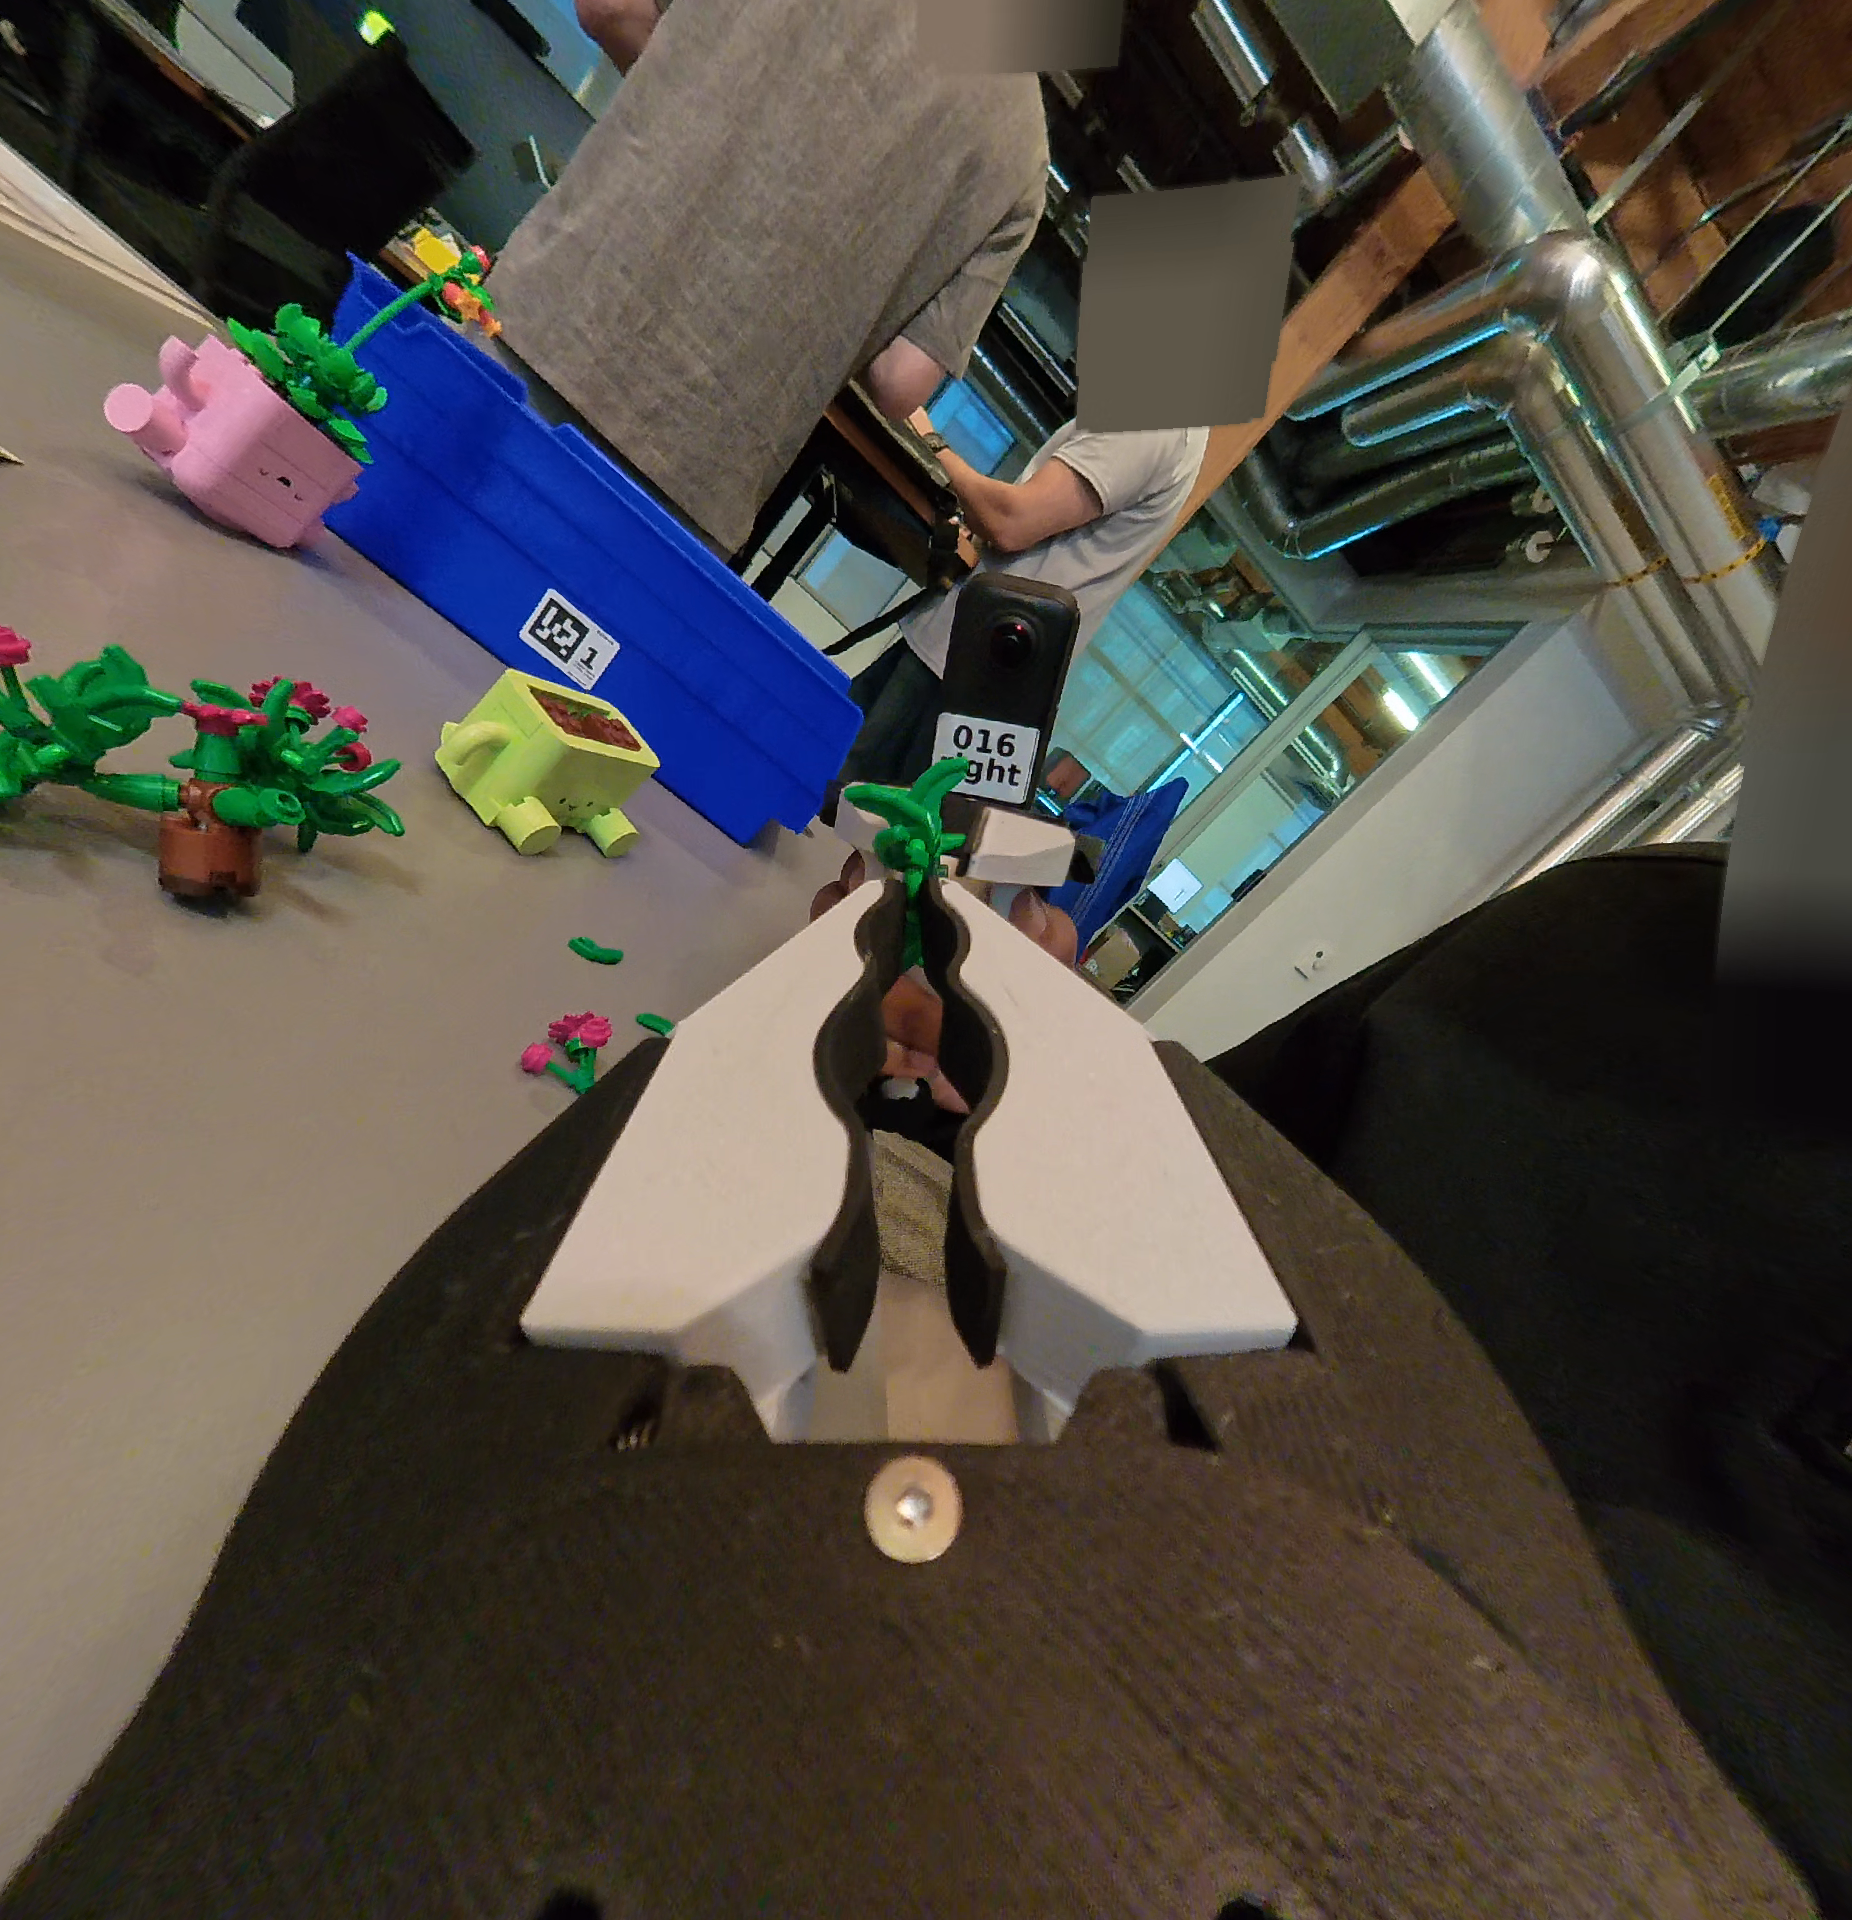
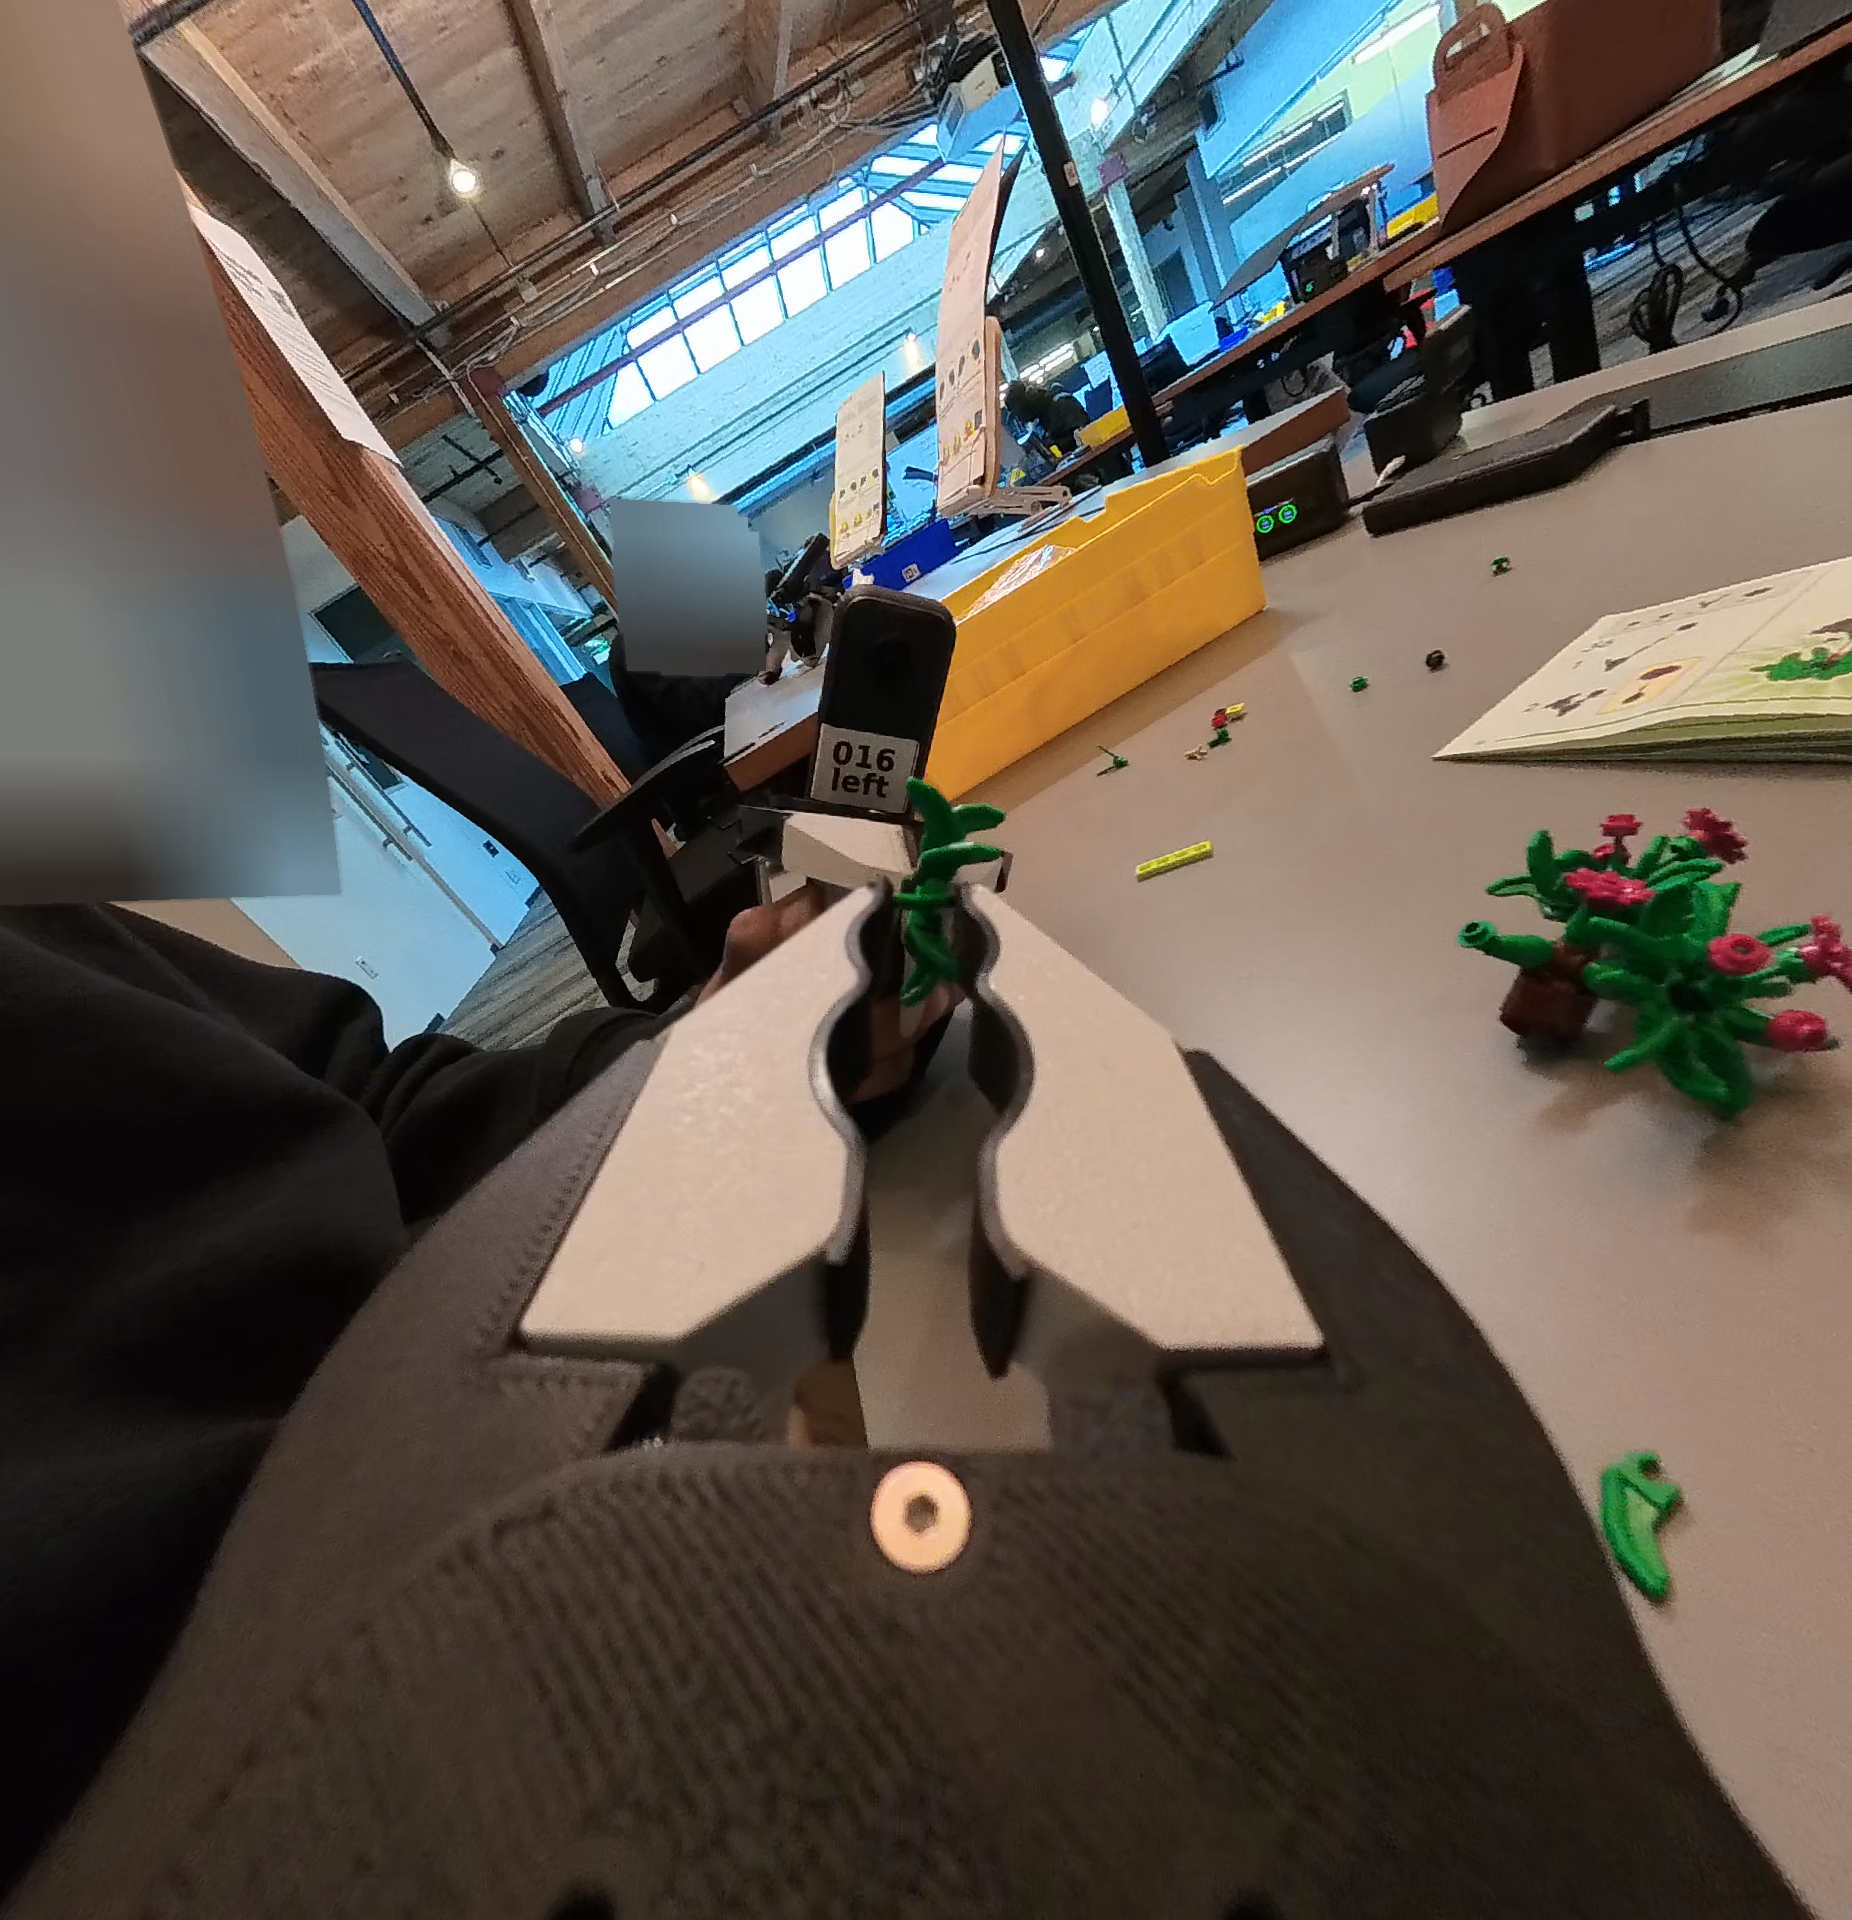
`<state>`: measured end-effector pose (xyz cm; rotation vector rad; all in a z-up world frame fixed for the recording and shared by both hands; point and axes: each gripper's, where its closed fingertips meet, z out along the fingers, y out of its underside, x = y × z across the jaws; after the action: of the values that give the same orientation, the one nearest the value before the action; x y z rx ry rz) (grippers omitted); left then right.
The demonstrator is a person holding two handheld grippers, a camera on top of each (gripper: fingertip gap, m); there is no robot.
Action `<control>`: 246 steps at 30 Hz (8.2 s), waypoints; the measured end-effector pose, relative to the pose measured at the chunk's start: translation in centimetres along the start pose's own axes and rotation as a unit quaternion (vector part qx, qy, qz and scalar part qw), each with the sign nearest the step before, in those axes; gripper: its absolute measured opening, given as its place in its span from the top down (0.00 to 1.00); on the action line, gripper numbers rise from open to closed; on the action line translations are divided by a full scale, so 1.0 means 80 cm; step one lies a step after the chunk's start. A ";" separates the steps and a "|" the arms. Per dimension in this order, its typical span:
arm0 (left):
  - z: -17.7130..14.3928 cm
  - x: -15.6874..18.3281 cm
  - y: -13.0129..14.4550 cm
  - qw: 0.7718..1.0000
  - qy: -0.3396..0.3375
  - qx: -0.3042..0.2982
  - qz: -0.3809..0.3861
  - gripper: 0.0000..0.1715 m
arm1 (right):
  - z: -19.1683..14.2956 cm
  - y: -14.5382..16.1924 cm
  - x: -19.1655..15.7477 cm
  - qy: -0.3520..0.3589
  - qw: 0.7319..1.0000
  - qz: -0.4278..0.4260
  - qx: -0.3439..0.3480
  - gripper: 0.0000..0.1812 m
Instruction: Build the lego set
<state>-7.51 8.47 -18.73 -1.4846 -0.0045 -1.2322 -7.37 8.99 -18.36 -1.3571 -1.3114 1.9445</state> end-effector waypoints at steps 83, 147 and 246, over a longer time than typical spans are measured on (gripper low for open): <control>0.005 -0.047 0.016 0.986 -0.165 -0.017 -0.009 1.00 | -0.010 0.020 0.051 0.253 0.941 -0.189 -0.122 0.98; 0.012 -0.005 0.006 1.000 -0.014 0.011 -0.024 1.00 | -0.006 0.005 0.005 0.011 1.000 0.015 0.000 0.93; 0.010 -0.003 0.002 0.999 0.002 0.024 -0.035 0.96 | -0.005 0.011 0.000 -0.012 0.999 0.035 -0.012 0.96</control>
<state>-6.97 9.16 -18.84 -1.4505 -0.0843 -1.2825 -6.86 8.78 -19.15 -1.4129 -1.3190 2.0027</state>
